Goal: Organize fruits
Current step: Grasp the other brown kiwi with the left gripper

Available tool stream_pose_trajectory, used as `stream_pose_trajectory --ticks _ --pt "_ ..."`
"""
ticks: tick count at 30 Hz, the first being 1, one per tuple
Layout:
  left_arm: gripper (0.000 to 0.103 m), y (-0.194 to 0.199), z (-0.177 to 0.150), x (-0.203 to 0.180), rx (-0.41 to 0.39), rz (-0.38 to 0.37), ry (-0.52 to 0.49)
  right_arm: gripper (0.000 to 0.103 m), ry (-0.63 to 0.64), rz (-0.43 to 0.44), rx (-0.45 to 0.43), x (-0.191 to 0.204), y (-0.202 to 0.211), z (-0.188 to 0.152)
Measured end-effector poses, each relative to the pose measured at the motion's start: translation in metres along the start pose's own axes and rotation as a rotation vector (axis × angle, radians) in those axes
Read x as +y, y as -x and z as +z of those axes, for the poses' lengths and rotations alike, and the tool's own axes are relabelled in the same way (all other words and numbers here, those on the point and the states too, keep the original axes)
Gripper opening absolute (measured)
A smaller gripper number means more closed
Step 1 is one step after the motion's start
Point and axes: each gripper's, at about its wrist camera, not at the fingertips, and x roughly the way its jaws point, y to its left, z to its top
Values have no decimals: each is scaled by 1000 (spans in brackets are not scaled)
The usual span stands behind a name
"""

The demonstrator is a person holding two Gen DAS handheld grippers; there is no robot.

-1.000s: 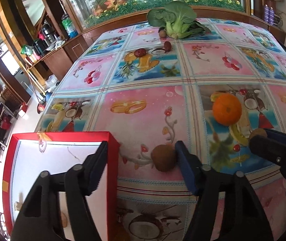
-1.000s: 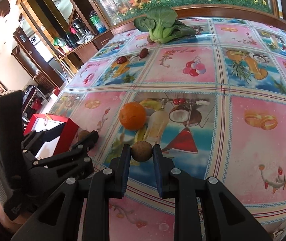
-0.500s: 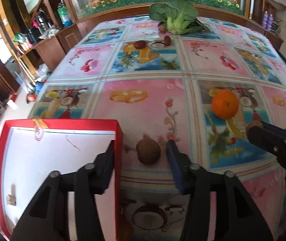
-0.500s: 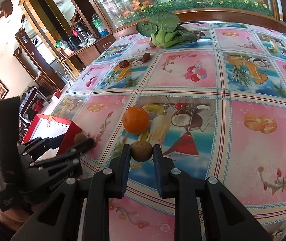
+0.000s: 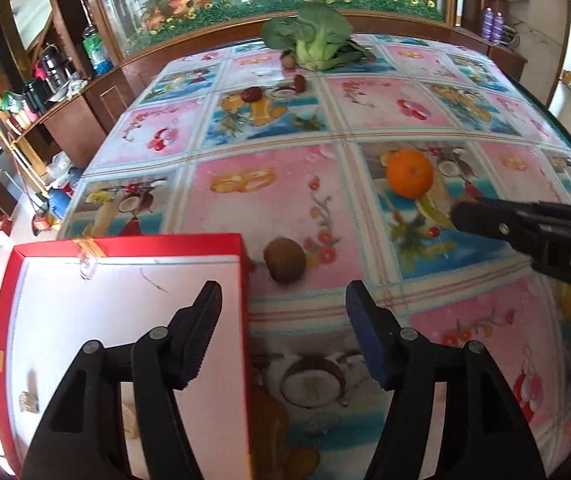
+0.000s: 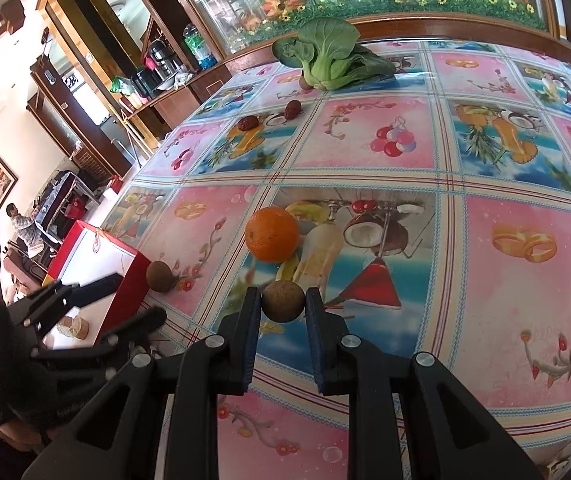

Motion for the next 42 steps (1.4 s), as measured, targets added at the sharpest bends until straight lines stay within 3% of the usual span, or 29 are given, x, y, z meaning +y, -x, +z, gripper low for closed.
stream_pose_trajectory --ticks 7,13,17,23,28,33,40,42 --pt "66 -12 14 -2 6 13 -13 21 -3 3 7 -1 -1 0" --pt "66 -11 16 -11 -4 -46 -43 21 0 2 5 1 -1 -1" --pt "66 0 10 -17 -9 -154 -67 21 -6 4 11 0 -2 -1" --pt "67 22 2 -26 -81 -98 -125 21 -11 4 9 -1 -1 -1" --pt "67 34 -15 -36 -55 -189 -130 21 -15 10 11 -2 -1 0" --pt "67 18 -11 -43 -18 -133 -121 21 -20 2 17 -3 -3 -1" --pt "67 1 9 -41 -6 -129 -86 21 -57 17 31 -11 -4 1" --pt "62 -6 13 -42 7 -126 -91 21 -60 19 32 -12 -4 1"
